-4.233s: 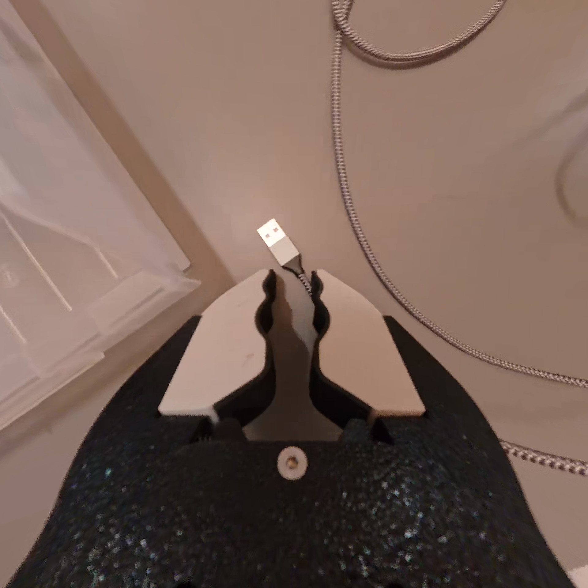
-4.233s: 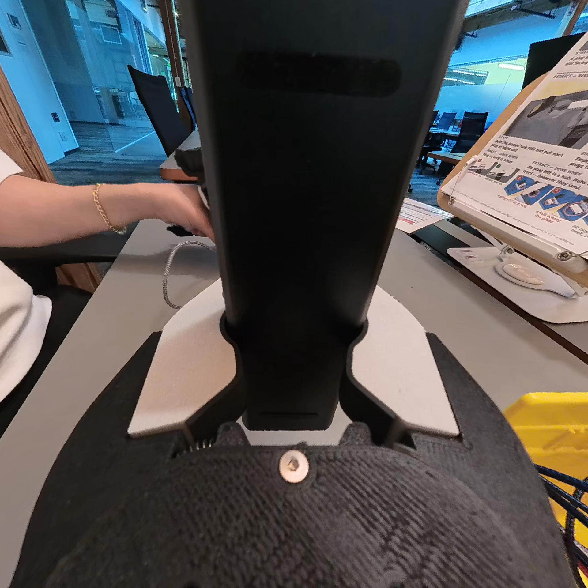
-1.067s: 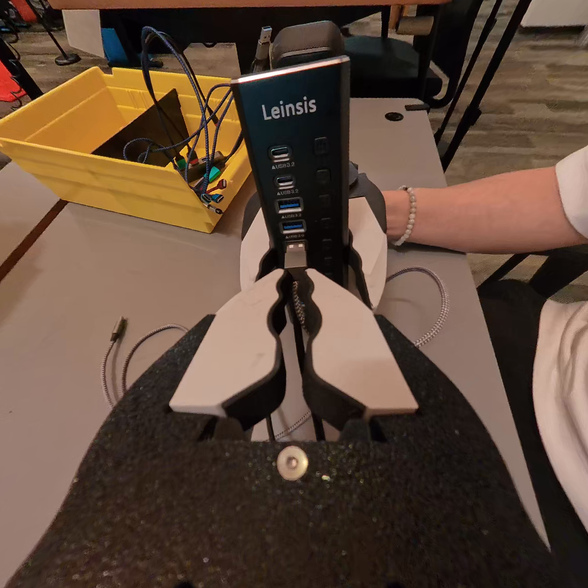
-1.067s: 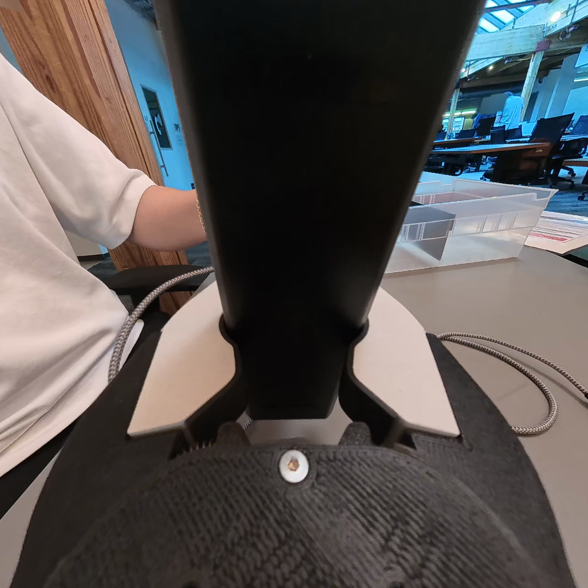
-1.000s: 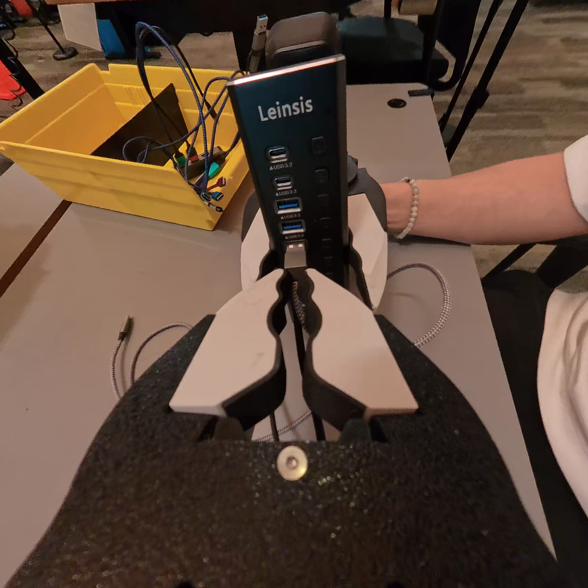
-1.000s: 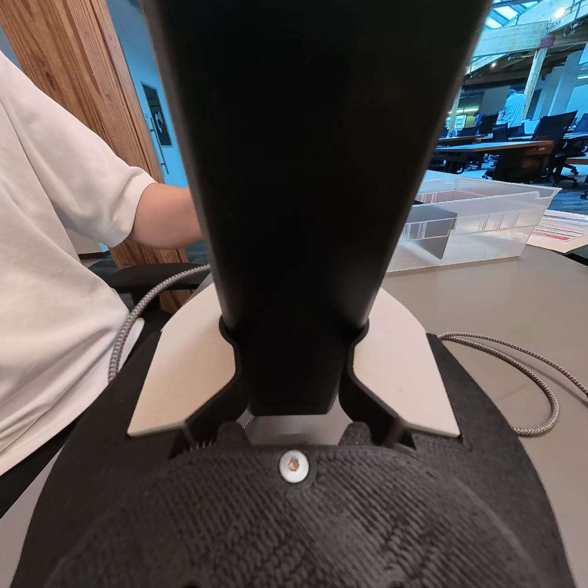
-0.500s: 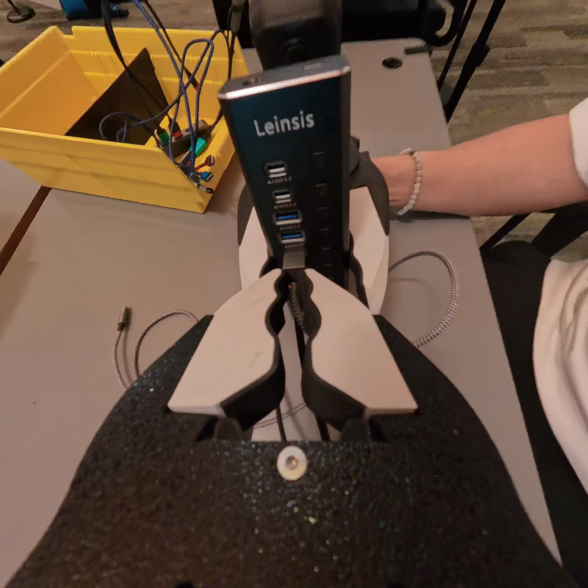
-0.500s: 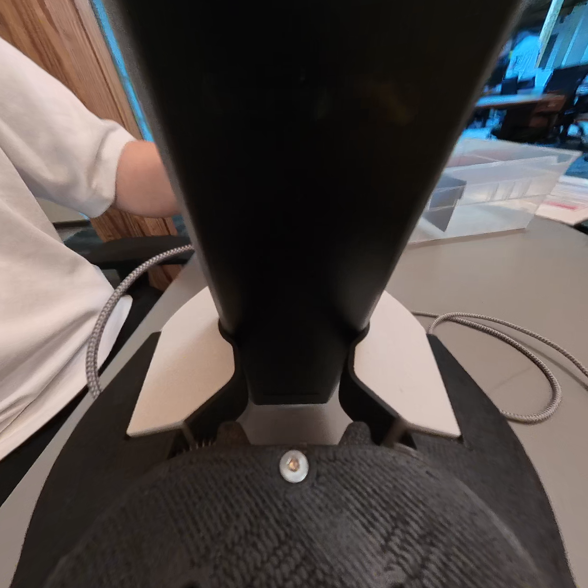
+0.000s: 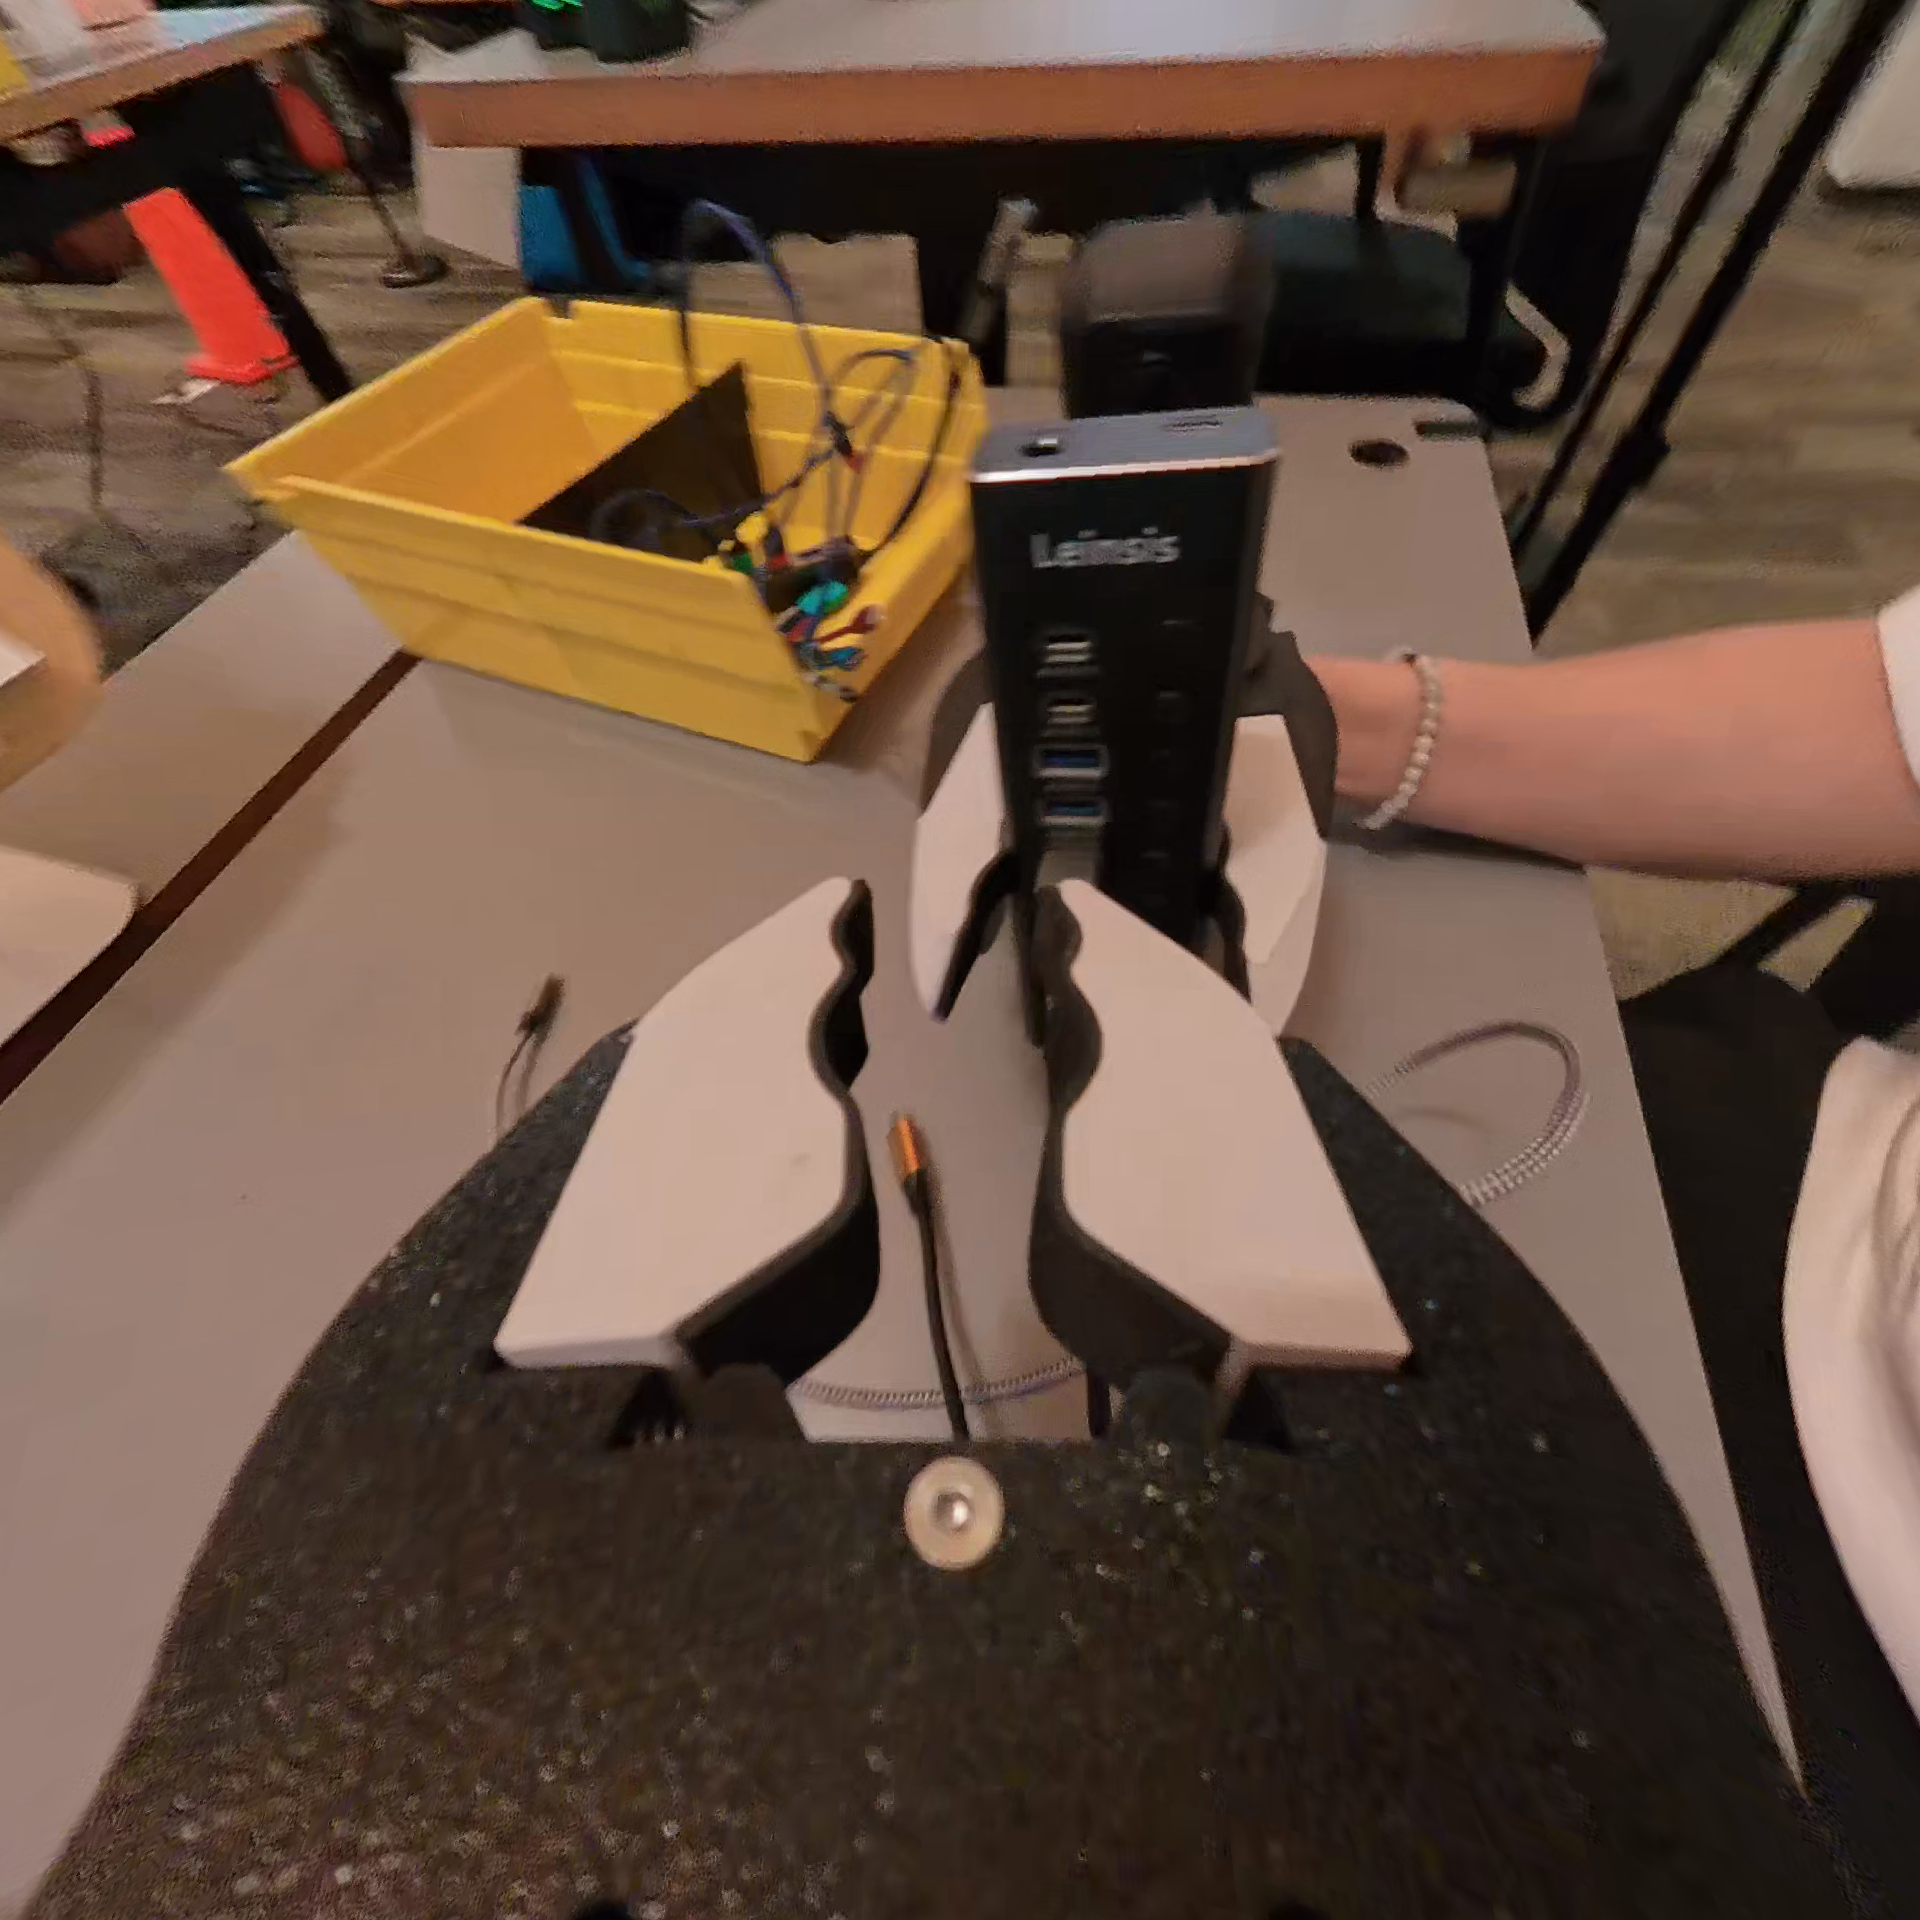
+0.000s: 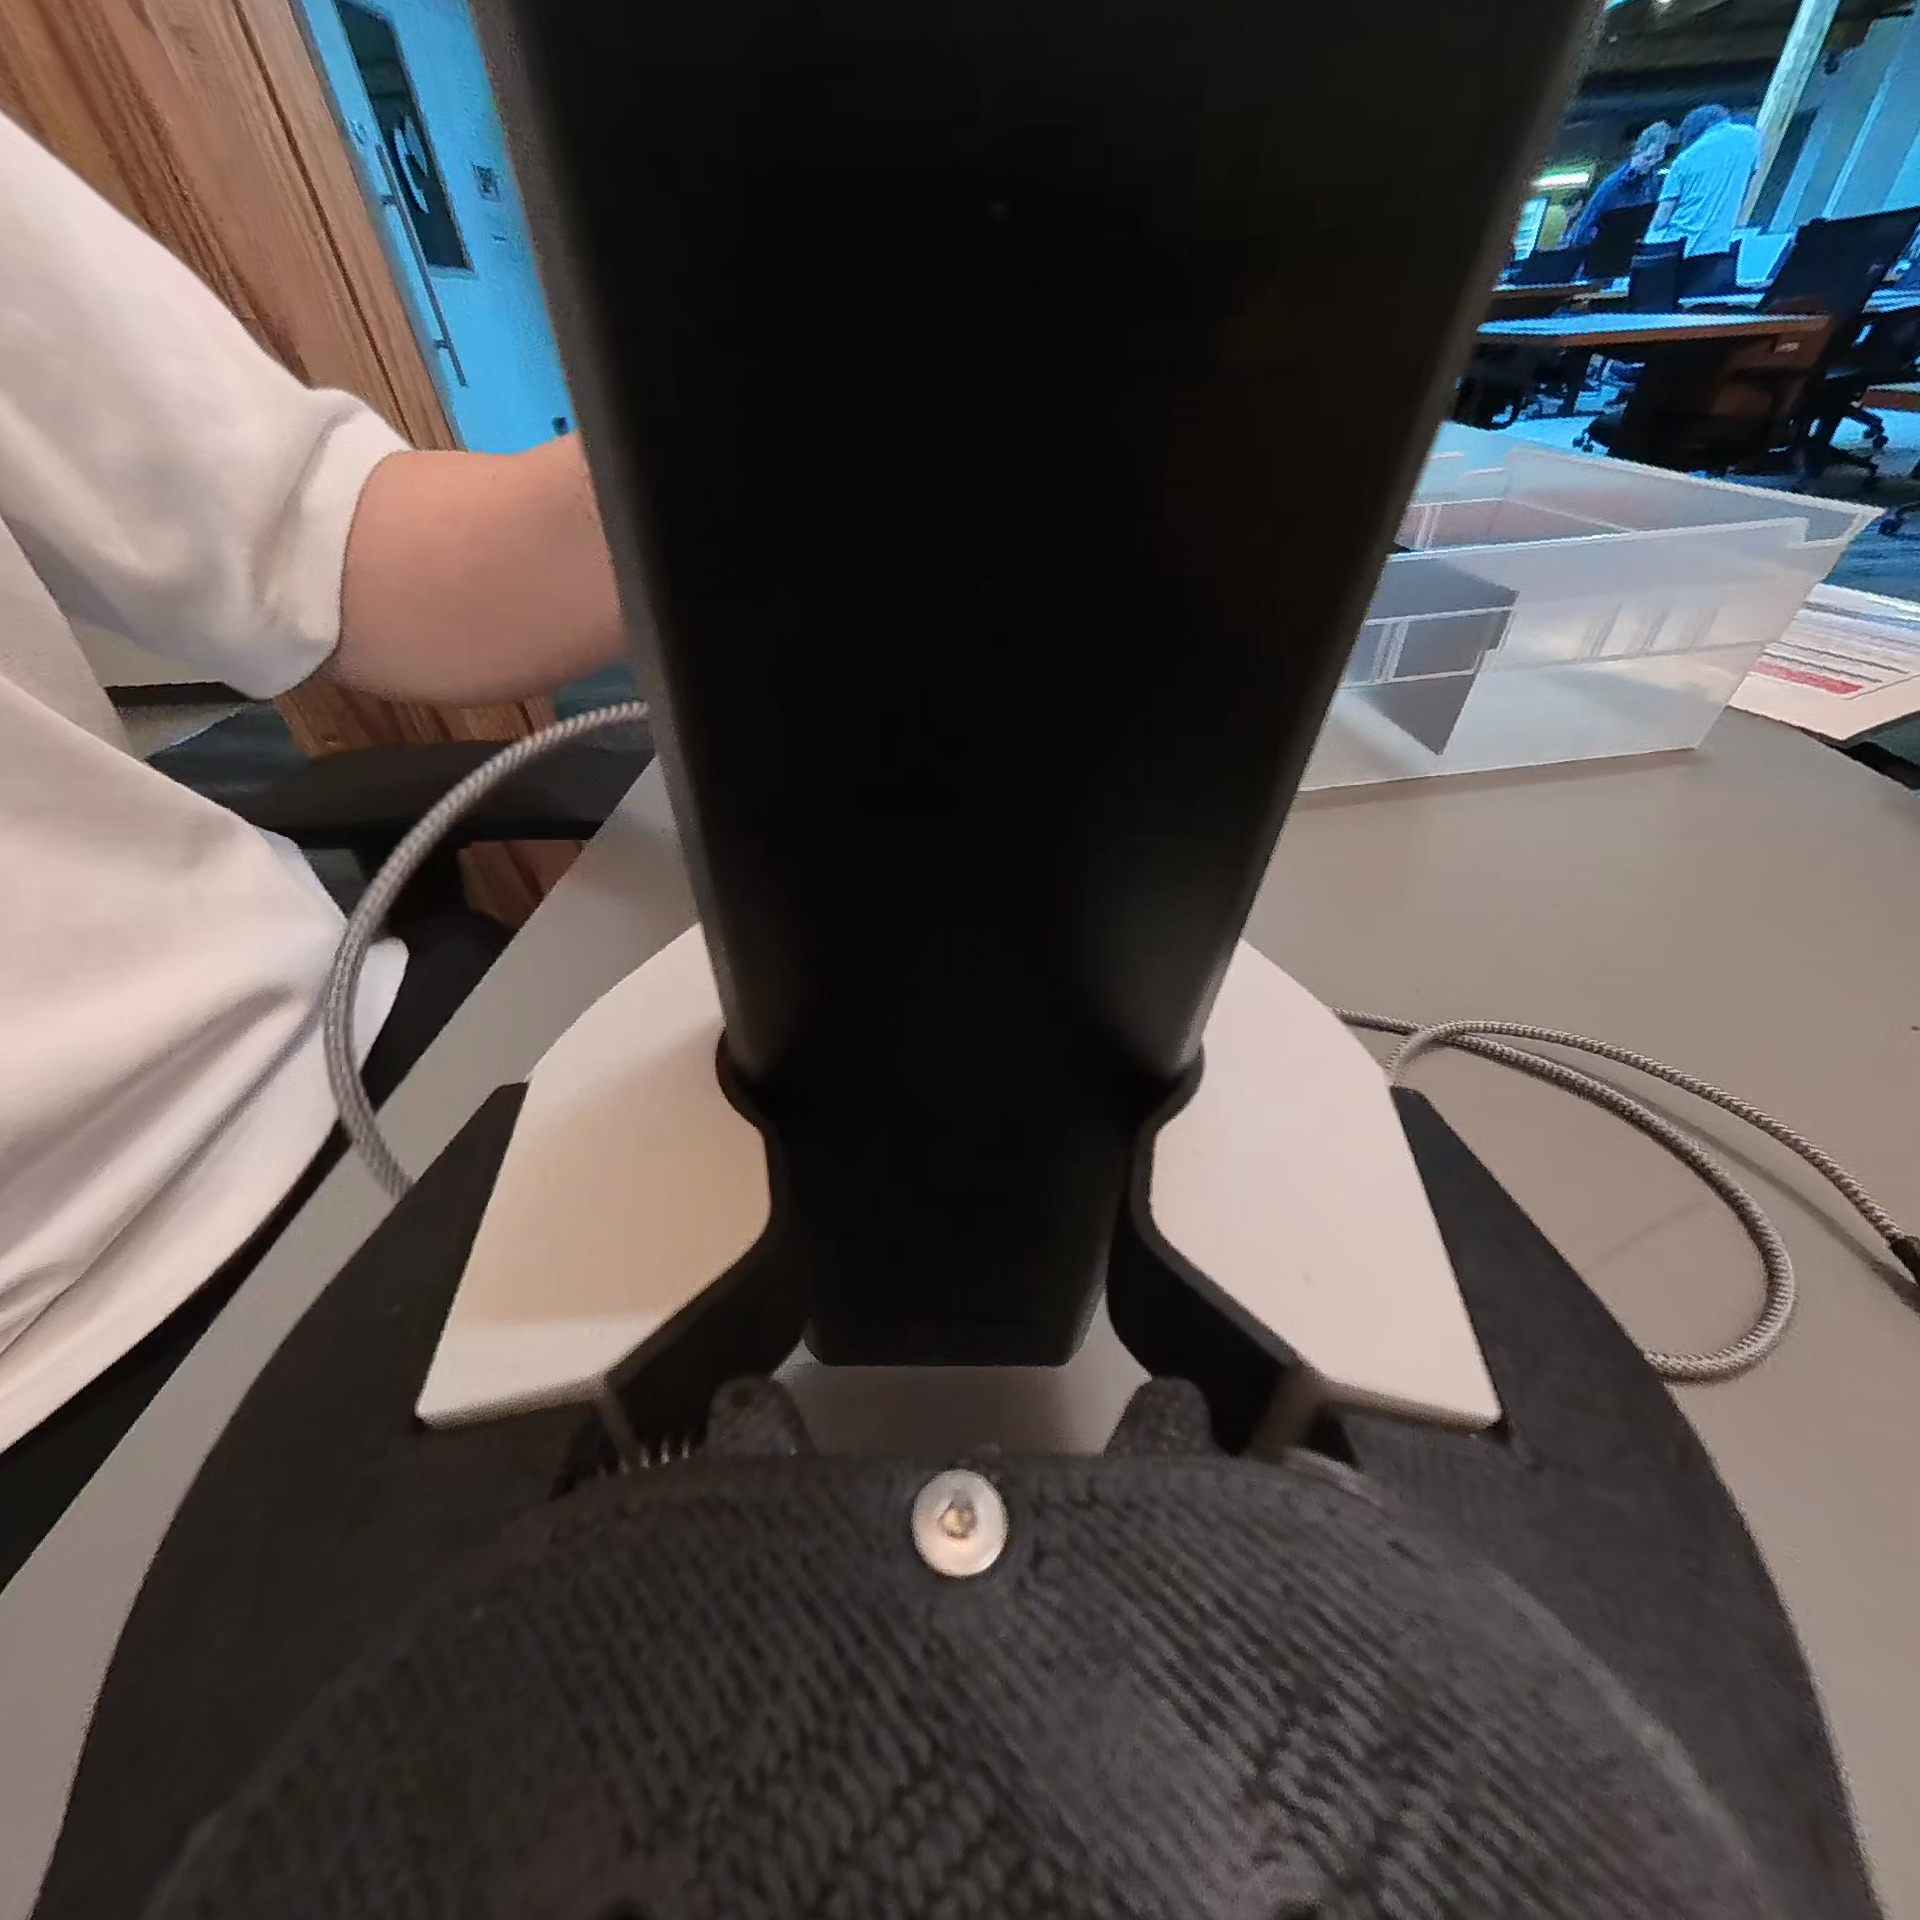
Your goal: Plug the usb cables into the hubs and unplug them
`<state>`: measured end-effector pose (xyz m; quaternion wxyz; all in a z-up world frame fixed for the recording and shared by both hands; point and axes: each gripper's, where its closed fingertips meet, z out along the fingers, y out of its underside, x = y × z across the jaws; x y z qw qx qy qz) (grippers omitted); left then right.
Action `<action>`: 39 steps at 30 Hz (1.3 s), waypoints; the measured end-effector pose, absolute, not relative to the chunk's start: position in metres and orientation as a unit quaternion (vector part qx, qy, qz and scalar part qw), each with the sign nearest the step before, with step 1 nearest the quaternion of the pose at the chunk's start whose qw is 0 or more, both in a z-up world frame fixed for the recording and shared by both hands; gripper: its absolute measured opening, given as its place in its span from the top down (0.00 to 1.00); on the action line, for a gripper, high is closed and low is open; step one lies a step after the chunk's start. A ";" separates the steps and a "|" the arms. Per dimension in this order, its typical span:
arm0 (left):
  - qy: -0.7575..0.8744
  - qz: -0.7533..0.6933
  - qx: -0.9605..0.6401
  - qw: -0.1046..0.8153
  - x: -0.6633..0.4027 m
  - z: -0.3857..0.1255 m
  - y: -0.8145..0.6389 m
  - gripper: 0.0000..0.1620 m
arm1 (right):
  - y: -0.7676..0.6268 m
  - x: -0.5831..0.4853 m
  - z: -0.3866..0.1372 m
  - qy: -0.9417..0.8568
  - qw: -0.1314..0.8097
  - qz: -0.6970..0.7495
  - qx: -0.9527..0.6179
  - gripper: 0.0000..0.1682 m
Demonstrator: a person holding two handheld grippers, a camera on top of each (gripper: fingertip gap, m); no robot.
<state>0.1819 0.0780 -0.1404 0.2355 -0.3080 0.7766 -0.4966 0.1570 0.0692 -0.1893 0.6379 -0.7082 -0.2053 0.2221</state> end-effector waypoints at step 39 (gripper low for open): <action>0.621 -0.546 -0.499 0.260 0.110 -0.216 0.173 0.78 | 0.004 0.533 0.385 0.181 0.793 -0.182 -0.553 0.57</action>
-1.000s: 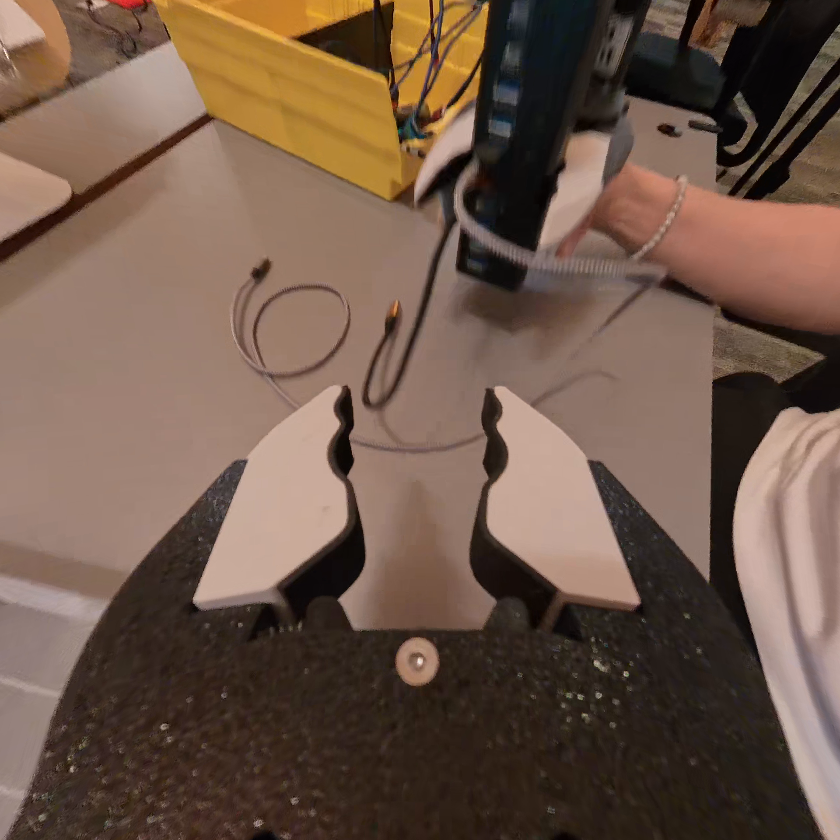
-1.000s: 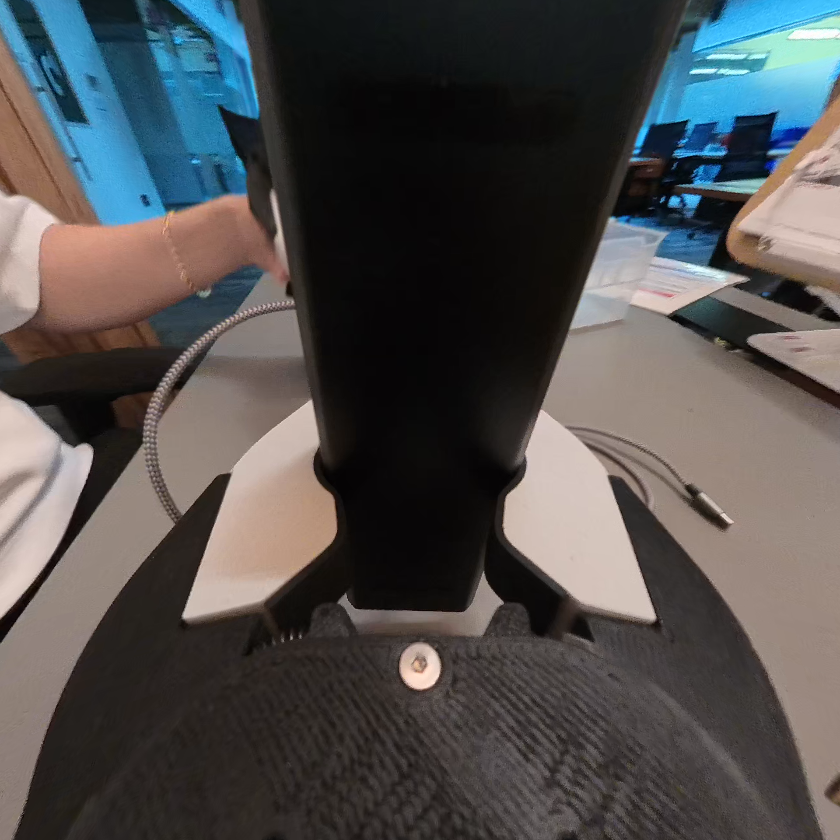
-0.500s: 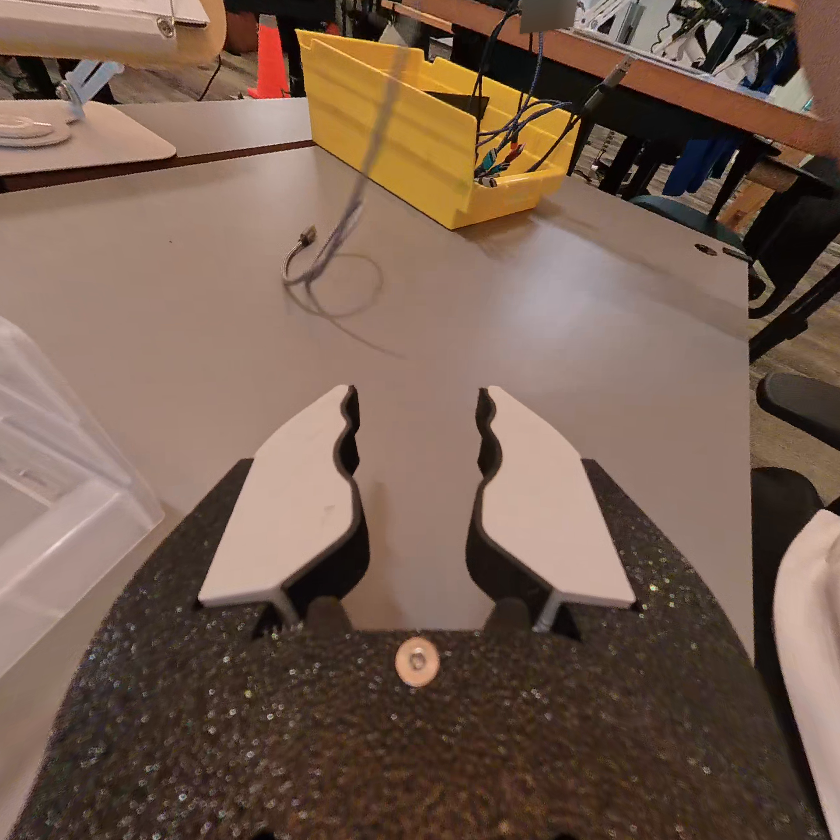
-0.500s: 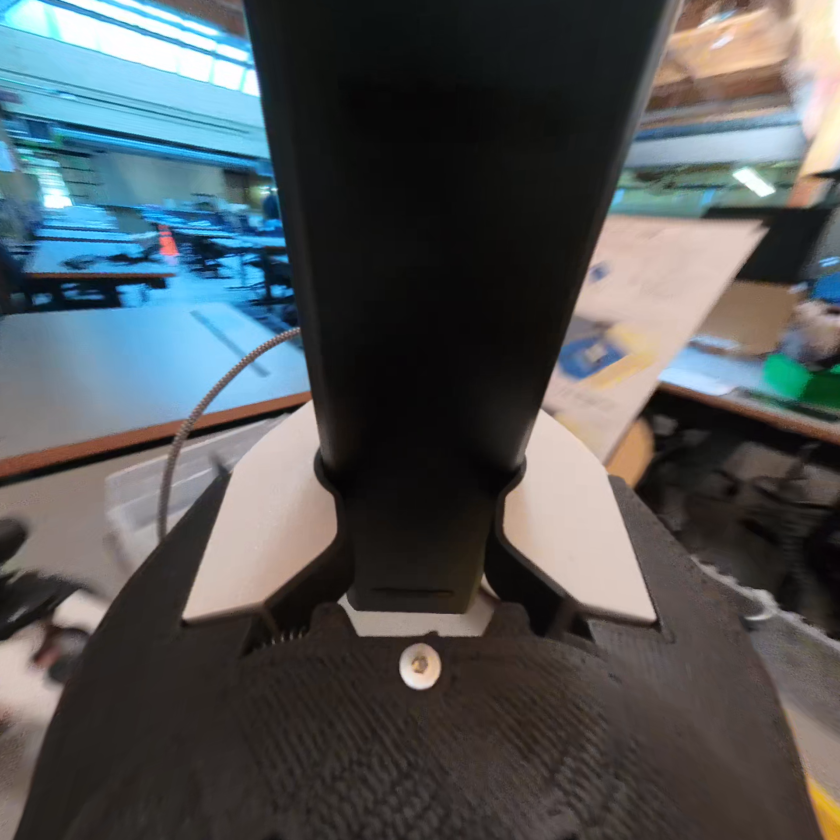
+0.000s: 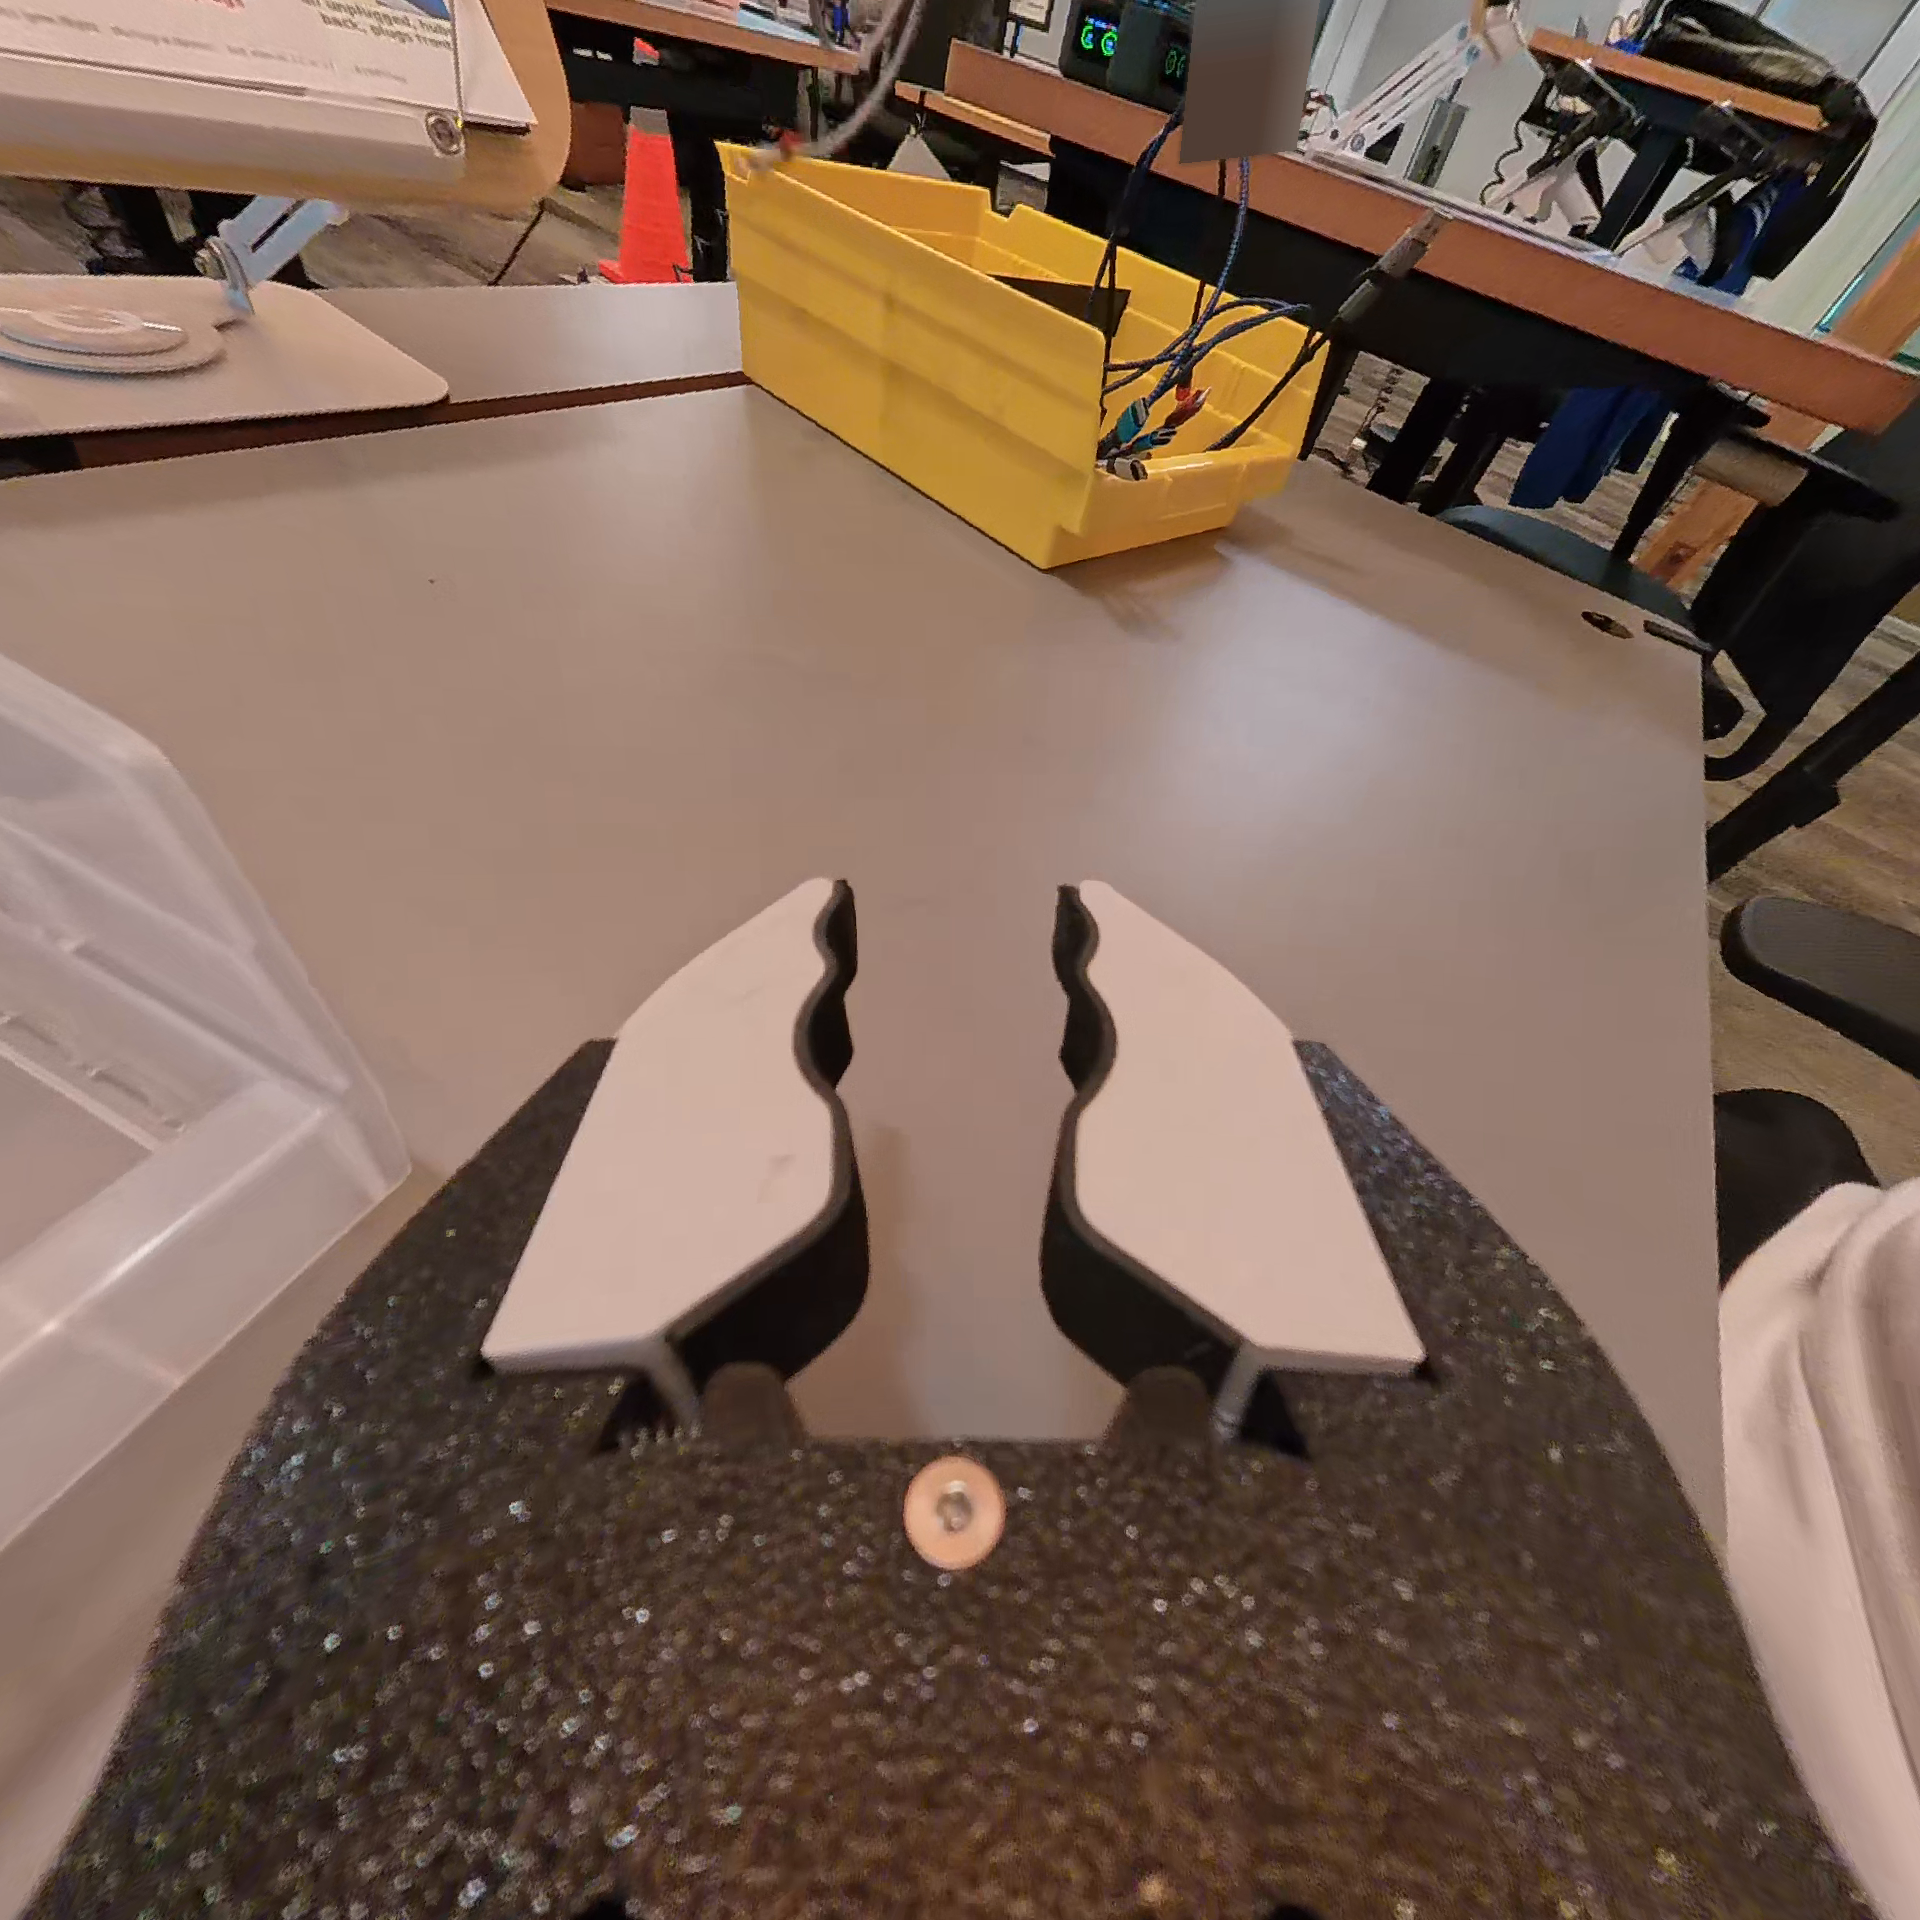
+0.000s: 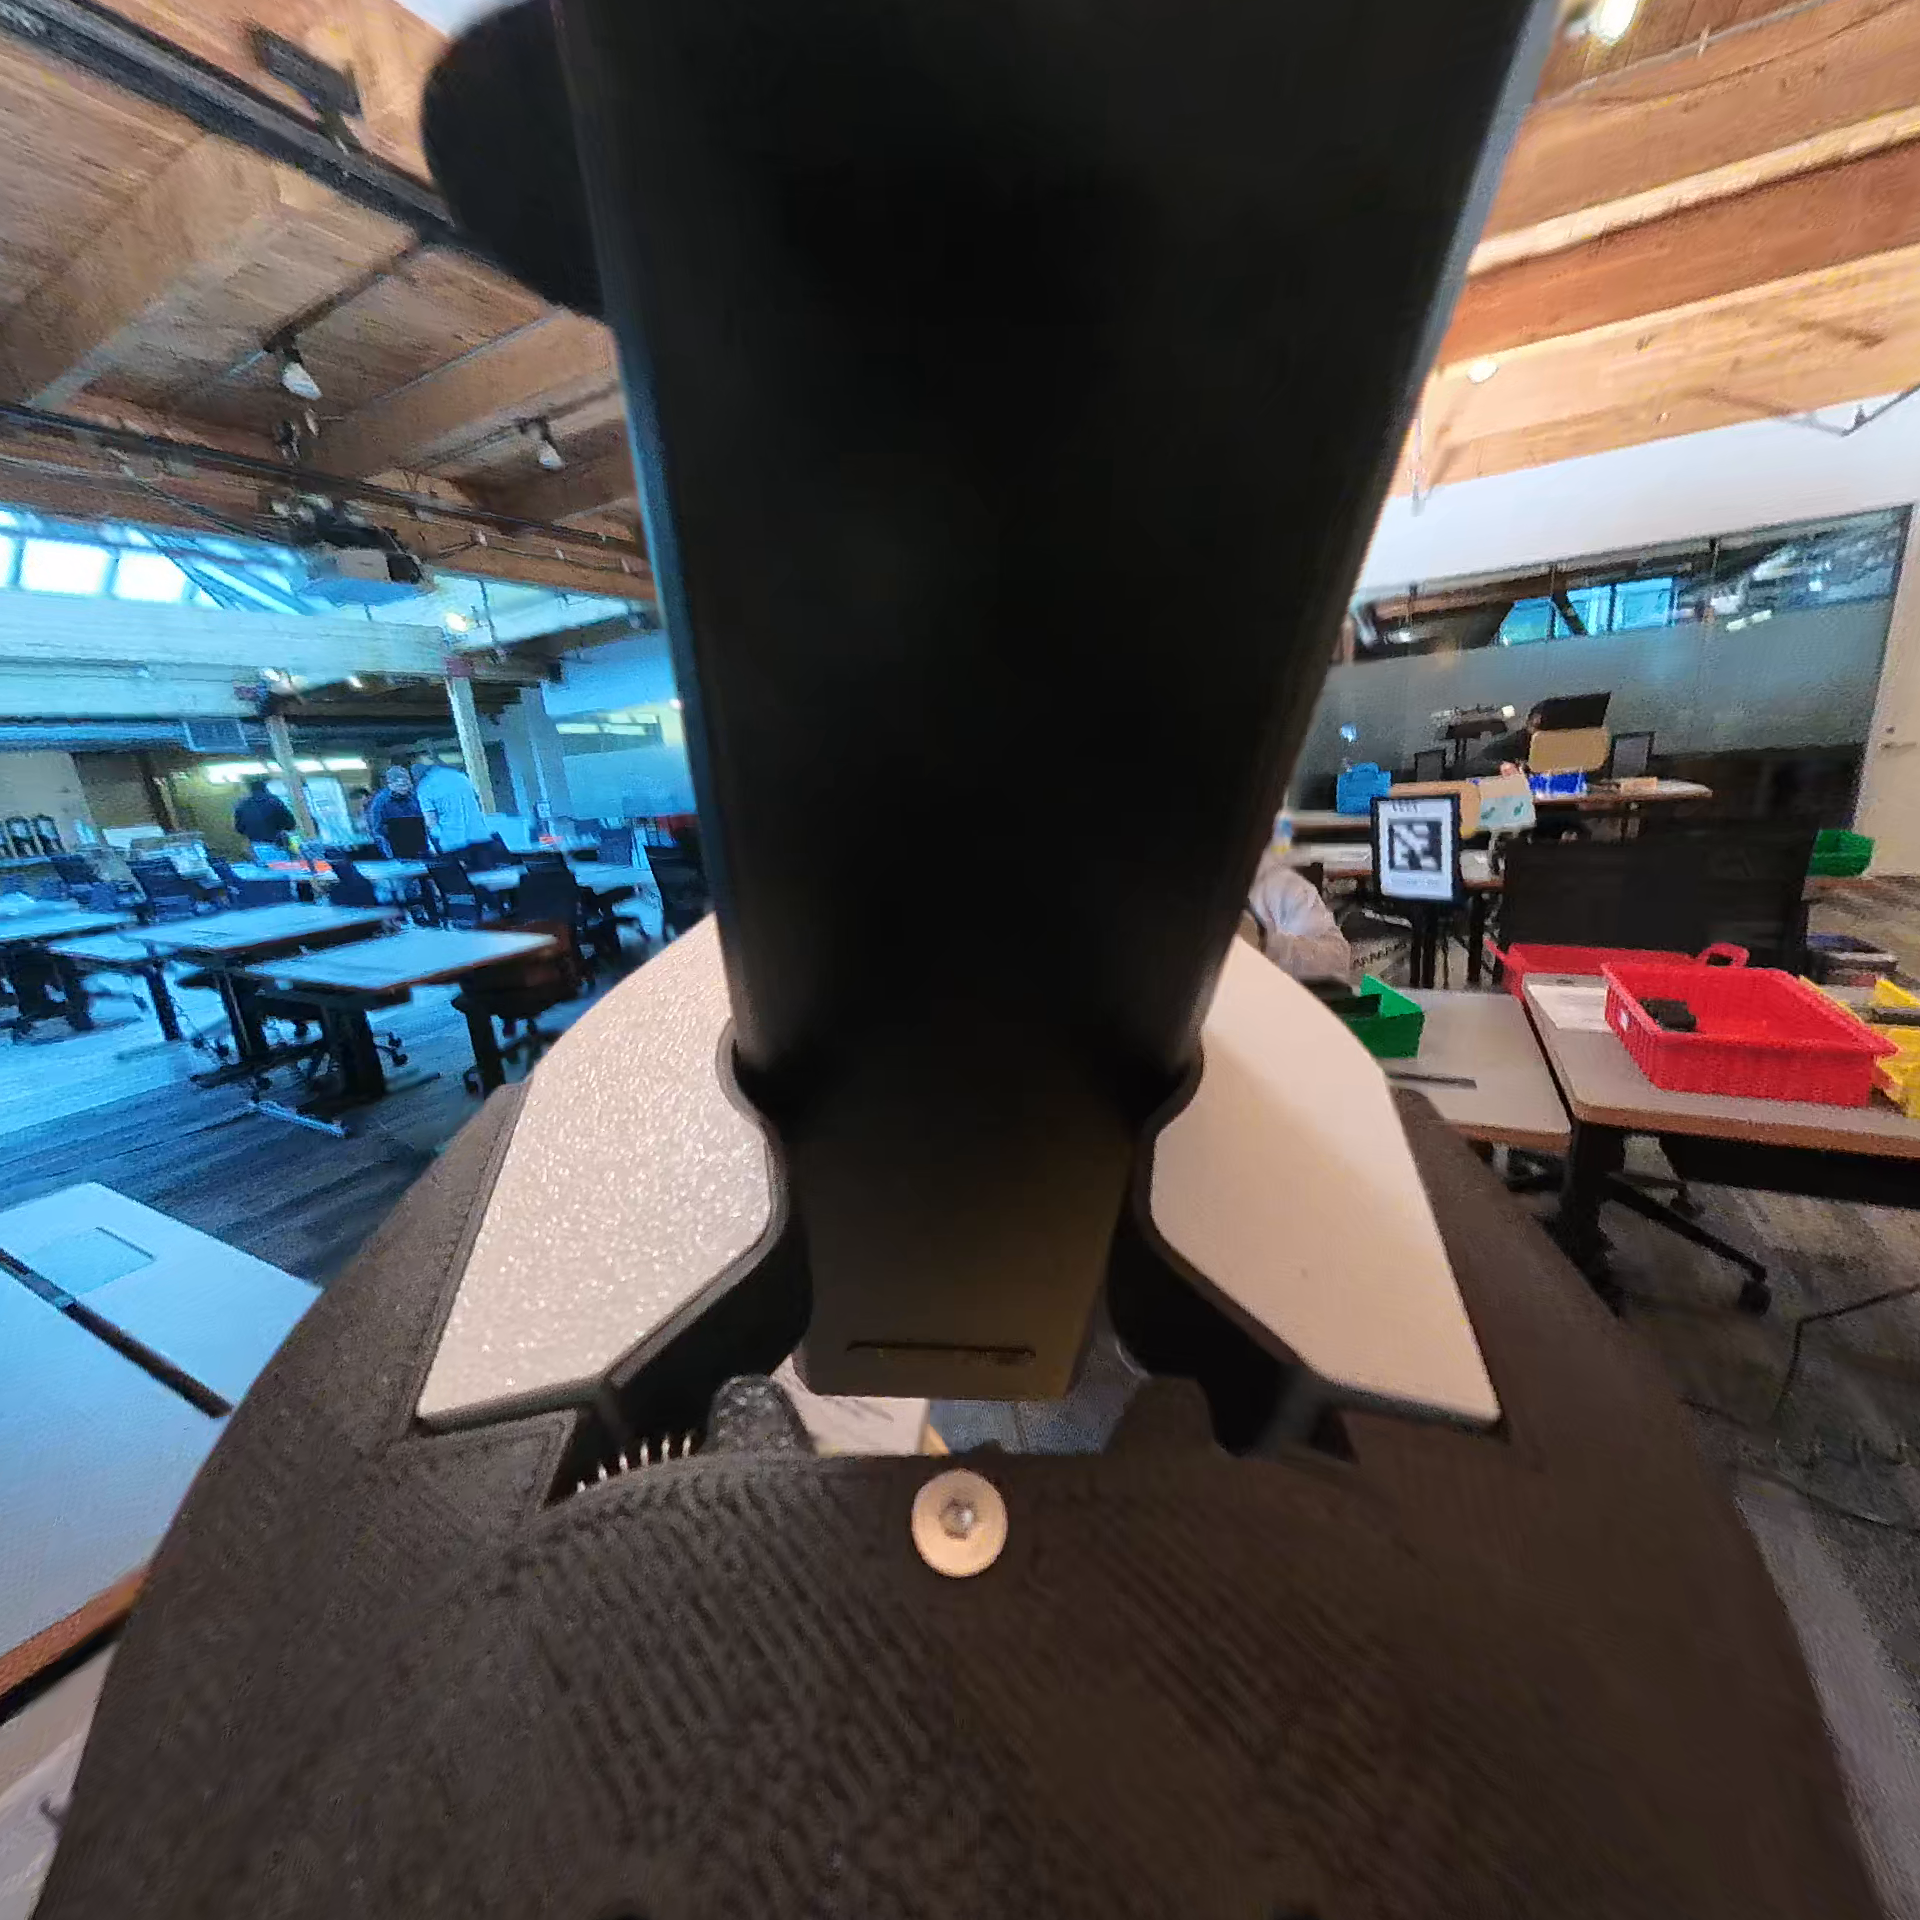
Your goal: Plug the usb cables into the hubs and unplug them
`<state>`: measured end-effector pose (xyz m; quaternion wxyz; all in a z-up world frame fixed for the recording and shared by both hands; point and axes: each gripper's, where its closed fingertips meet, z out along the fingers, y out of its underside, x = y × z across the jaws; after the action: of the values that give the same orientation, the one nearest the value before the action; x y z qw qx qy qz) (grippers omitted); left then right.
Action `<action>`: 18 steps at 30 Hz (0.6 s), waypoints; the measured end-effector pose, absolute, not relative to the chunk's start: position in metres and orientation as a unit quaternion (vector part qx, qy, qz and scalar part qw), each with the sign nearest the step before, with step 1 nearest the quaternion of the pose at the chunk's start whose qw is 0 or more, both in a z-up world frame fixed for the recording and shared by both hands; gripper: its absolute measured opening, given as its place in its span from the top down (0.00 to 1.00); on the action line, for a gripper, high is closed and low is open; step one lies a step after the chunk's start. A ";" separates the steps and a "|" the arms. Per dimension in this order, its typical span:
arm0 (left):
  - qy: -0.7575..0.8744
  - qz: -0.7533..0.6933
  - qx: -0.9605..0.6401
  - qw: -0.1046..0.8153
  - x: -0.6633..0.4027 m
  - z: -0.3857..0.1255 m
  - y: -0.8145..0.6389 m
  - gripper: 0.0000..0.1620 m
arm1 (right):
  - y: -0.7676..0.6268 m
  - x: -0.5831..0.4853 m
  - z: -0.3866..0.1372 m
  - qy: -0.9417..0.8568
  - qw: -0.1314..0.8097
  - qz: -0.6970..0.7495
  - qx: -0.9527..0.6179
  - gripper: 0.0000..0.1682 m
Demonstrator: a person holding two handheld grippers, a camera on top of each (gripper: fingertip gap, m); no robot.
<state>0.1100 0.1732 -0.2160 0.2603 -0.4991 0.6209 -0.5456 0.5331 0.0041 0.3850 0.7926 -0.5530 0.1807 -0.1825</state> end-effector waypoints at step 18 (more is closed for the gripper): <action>0.614 -0.562 -0.506 0.225 0.111 -0.218 0.174 0.78 | -0.003 0.590 -0.078 0.110 0.225 -0.206 -0.946 0.56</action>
<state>0.1111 0.1737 -0.2176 0.2252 -0.5063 0.6142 -0.5618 0.5896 -0.0033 -0.0779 0.2252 -0.9458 0.1100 -0.2064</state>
